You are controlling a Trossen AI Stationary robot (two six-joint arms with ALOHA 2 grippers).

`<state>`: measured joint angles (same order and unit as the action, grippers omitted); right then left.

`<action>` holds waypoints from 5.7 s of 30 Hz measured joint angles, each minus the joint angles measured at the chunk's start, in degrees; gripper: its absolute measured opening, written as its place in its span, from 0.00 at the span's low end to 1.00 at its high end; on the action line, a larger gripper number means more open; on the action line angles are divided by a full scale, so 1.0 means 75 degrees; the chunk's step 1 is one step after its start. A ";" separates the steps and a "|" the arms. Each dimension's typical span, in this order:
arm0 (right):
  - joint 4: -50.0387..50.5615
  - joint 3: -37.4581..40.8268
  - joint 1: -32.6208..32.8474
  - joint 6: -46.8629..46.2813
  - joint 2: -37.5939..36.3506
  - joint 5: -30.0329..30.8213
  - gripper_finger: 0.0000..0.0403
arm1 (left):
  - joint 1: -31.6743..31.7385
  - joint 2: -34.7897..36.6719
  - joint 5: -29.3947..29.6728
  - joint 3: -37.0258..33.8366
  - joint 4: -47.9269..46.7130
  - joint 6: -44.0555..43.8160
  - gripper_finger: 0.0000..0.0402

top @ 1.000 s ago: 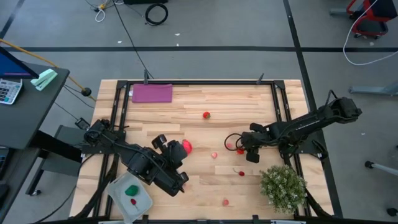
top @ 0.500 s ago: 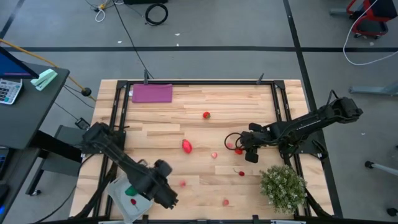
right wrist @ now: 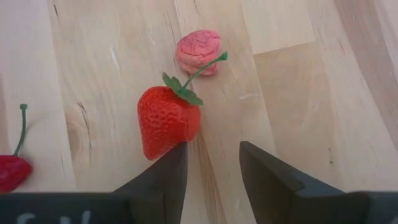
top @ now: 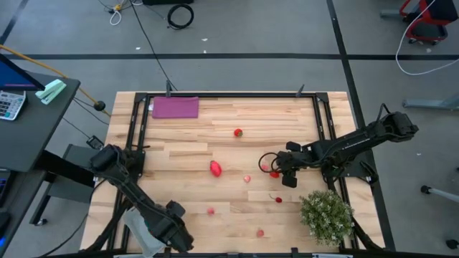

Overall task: Pick and placing Produce into tupperware
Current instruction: Move the gray container to the center left, then put the red strawberry into the gray container

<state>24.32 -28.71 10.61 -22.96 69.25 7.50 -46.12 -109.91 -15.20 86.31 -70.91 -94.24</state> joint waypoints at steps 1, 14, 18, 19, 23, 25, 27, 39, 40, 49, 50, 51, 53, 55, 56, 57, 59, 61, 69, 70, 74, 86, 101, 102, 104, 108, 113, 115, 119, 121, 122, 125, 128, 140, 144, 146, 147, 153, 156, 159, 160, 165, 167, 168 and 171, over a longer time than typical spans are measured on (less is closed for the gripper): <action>-0.0023 0.0000 0.0000 0.0000 0.0000 0.0024 0.38 | -0.0034 0.0003 0.0035 -0.0191 0.0207 -0.0243 0.00; -0.0091 0.0000 0.0006 -0.0119 0.0000 0.0395 0.38 | 0.0285 0.0003 0.1145 -0.0957 0.0484 -0.0526 0.00; -0.0091 0.0000 0.0006 -0.0119 0.0000 0.0395 0.38 | 0.0720 0.0003 0.1414 -0.0960 0.0019 0.0165 0.00; -0.0091 0.0000 0.0006 -0.0119 0.0000 0.0395 0.38 | 0.0852 0.0003 0.1428 -0.0960 -0.0046 0.0393 0.00; -0.0091 0.0000 0.0006 -0.0119 0.0000 0.0395 0.38 | 0.1406 0.0003 0.1801 -0.0960 -0.0271 0.1310 0.00; -0.0091 0.0000 0.0006 -0.0119 0.0000 0.0395 0.38 | 0.1721 0.0003 0.2046 -0.0960 -0.0404 0.1798 0.00; -0.0091 0.0000 0.0006 -0.0119 0.0000 0.0395 0.38 | 0.2073 0.0003 0.2308 -0.0960 -0.0599 0.2278 0.00; -0.0088 0.0000 0.0009 -0.0115 0.0000 0.0390 0.38 | 0.4180 0.0003 0.3271 -0.0960 -0.1528 0.4552 0.00; -0.0088 0.0000 0.0009 -0.0104 0.0000 0.0380 0.38 | 0.4228 0.0003 0.3269 -0.0960 -0.1716 0.4612 0.00; -0.0041 -0.0356 0.0009 0.0332 -0.0353 0.0412 0.38 | 0.3885 0.0191 0.3702 -0.0789 -0.2561 0.4623 0.00; -0.0035 -0.0479 0.0009 0.0333 -0.0422 0.0412 0.38 | 0.3818 0.0268 0.3755 -0.0686 -0.2526 0.4605 0.00; -0.0024 -0.0606 0.0010 0.0335 -0.0470 0.0411 0.38 | 0.3747 0.0367 0.3827 -0.0605 -0.2524 0.4575 0.00; -0.0056 -0.0880 0.0012 0.0329 -0.0563 0.0407 0.38 | 0.3593 0.0612 0.4133 -0.0351 -0.2555 0.4400 0.01; -0.0041 -0.1108 0.0012 0.0300 -0.0597 0.0375 0.38 | 0.3440 0.0920 0.4644 -0.0105 -0.2534 0.4213 0.02; -0.0049 -0.1196 0.0009 0.0299 -0.0595 0.0337 0.38 | 0.3357 0.1067 0.4951 -0.0014 -0.2550 0.4103 0.02; -0.0049 -0.1259 0.0011 0.0297 -0.0592 0.0249 0.38 | 0.3301 0.1193 0.5279 0.0095 -0.2508 0.4019 0.02; -0.0028 -0.1294 0.0009 0.0290 -0.0562 -0.0133 0.38 | 0.3220 0.1454 0.5816 0.0205 -0.2425 0.3876 0.02; -0.0037 -0.1224 0.0015 0.0181 -0.0518 -0.0570 0.39 | 0.3196 0.1624 0.5982 0.0288 -0.2405 0.3923 0.02; -0.0094 -0.1132 0.0097 -0.0245 -0.0382 -0.0449 0.43 | 0.3535 0.1772 0.6000 0.0302 -0.2519 0.6151 0.12; -0.0079 -0.1131 0.0093 -0.0365 -0.0382 -0.0348 0.44 | 0.3582 0.1772 0.6003 0.0302 -0.2532 0.6285 0.14; -0.0045 -0.1128 0.0093 -0.0593 -0.0313 -0.0016 0.50 | 0.3692 0.1754 0.6000 0.0302 -0.2545 0.6692 0.21; -0.0309 -0.1128 0.0087 -0.1449 0.1149 0.0479 0.56 | 0.3686 0.1754 0.5997 0.0302 -0.2550 0.6541 0.24; -0.0664 -0.1128 0.0087 -0.1387 0.1953 0.0666 0.45 | 0.3671 0.1754 0.5988 0.0299 -0.2548 0.6073 0.20; -0.0665 -0.1128 0.0087 -0.1388 0.1953 0.0666 0.43 | 0.3671 0.1754 0.5988 0.0299 -0.2548 0.6073 0.21; -0.0659 -0.1128 0.0087 -0.1393 0.1953 0.0666 0.38 | 0.3671 0.1754 0.5988 0.0299 -0.2548 0.6073 0.21; -0.0656 -0.1128 0.0087 -0.1393 0.1953 0.0818 0.28 | 0.3671 0.1754 0.5988 0.0299 -0.2548 0.6073 0.19; -0.0654 -0.1128 0.0087 -0.1384 0.1953 0.1311 0.14 | 0.3671 0.1754 0.5988 0.0299 -0.2548 0.6073 0.17; -0.0654 -0.1128 0.0087 -0.1386 0.1953 0.1467 0.09 | 0.3671 0.1754 0.5988 0.0299 -0.2548 0.6073 0.17; -0.0654 -0.1128 0.0087 -0.1384 0.1953 0.1599 0.02 | 0.3671 0.1754 0.5988 0.0299 -0.2548 0.6073 0.18; -0.0654 -0.1128 0.0087 -0.1393 0.1953 0.1608 0.02 | 0.3671 0.1754 0.5988 0.0299 -0.2548 0.6073 0.18; -0.0654 -0.1128 0.0087 -0.1390 0.1953 0.1633 0.02 | 0.3671 0.1754 0.5989 0.0299 -0.2548 0.6073 0.18; -0.0660 -0.1128 0.0108 -0.1387 0.1953 0.1755 0.01 | 0.3677 0.1754 0.5988 0.0299 -0.2548 0.6073 0.18; -0.0856 -0.1128 0.0108 -0.1387 0.1953 0.1921 0.01 | 0.3677 0.1754 0.5991 0.0299 -0.2548 0.6075 0.17; -0.5002 -0.2146 0.0285 0.0140 0.2014 0.2143 0.01 | 0.3677 0.1754 0.6006 0.0296 -0.2546 0.6029 0.14; -0.6860 -0.2509 0.0381 0.0871 0.2529 0.1667 0.00 | 0.3586 0.1924 0.6018 0.0290 -0.2542 0.6012 0.10; -0.7173 -0.2870 0.0382 0.0936 0.2886 0.1359 0.00 | 0.3492 0.2188 0.6088 0.0293 -0.2551 0.5980 0.08; -0.7215 -0.3110 0.0379 0.0964 0.3117 0.1272 0.00 | 0.3444 0.2343 0.6210 0.0293 -0.2547 0.5912 0.06; -0.7141 -0.4857 0.0376 0.1374 0.4929 0.1075 0.00 | 0.3105 0.3756 0.7240 0.0296 -0.2544 0.5287 0.02; -0.7204 -0.5886 0.0372 0.1771 0.5694 0.1037 0.00 | 0.3068 0.4344 0.7285 0.0296 -0.2551 0.5025 0.03; -0.7156 -0.6897 0.0353 0.1876 0.6444 0.0700 0.00 | 0.3065 0.4720 0.7281 0.0296 -0.2551 0.4845 0.05; -0.7156 -0.7247 0.0350 0.1879 0.6699 0.0502 0.00 | 0.3067 0.4824 0.7286 0.0296 -0.2544 0.4841 0.06; -0.6435 -0.8377 0.0379 0.1893 0.7712 0.0170 0.00 | 0.3054 0.4989 0.7338 0.0299 -0.2535 0.4841 0.07; -0.6178 -0.8595 0.0393 0.1891 0.8085 0.0255 0.00 | 0.2991 0.4994 0.7346 0.0299 -0.2538 0.4847 0.05; -0.6159 -0.8631 0.0379 0.1891 0.8201 0.0258 0.00 | 0.2983 0.4995 0.7344 0.0299 -0.2539 0.4851 0.05; -0.6184 -0.8752 0.0304 0.1828 0.8455 0.0293 0.00 | 0.2984 0.4947 0.7342 0.0299 -0.2535 0.4851 0.02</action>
<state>-22.06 -94.35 12.89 -9.25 132.67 9.69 -23.74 -72.80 39.87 88.55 -89.92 -57.86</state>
